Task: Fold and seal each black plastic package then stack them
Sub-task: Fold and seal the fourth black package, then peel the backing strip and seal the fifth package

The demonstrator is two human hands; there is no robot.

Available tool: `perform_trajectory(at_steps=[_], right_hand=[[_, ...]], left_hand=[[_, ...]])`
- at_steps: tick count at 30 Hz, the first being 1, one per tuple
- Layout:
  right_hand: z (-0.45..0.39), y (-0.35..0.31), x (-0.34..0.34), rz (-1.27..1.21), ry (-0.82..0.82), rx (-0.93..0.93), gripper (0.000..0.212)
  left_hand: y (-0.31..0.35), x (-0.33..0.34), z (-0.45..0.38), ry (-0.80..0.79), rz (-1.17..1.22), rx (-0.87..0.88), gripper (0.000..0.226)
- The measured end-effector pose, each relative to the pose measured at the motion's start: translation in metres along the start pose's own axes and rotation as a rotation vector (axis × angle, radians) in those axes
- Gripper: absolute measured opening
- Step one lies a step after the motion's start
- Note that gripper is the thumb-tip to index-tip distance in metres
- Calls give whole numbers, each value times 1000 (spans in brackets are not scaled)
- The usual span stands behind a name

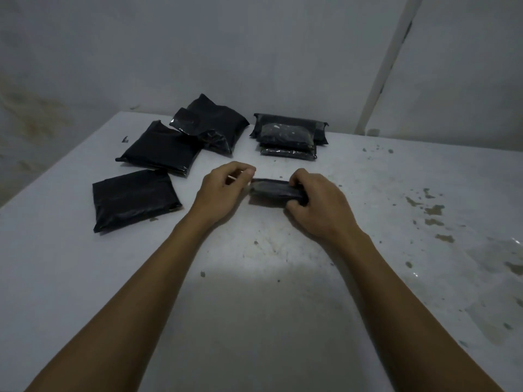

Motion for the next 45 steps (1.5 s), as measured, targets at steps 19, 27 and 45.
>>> perform_trajectory(at_steps=[19, 27, 45], right_hand=[[-77, 128, -16, -46, 393, 623, 45], [-71, 116, -8, -18, 371, 475, 45], [-126, -93, 75, -256, 102, 11, 42]], left_hand=[[-10, 79, -67, -149, -11, -22, 13], [-4, 80, -65, -180, -106, 49, 13], [-49, -116, -61, 198, -181, -139, 22]])
Point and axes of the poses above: each hand's wrist, its own z-axis away from the middle knuckle, its own x-axis out of the palm, y = z × x, the point moved 6 cm from there along -z, towards the middle knuckle, and after that the axes turned 12 degrees about x, right-handed, at the moved point
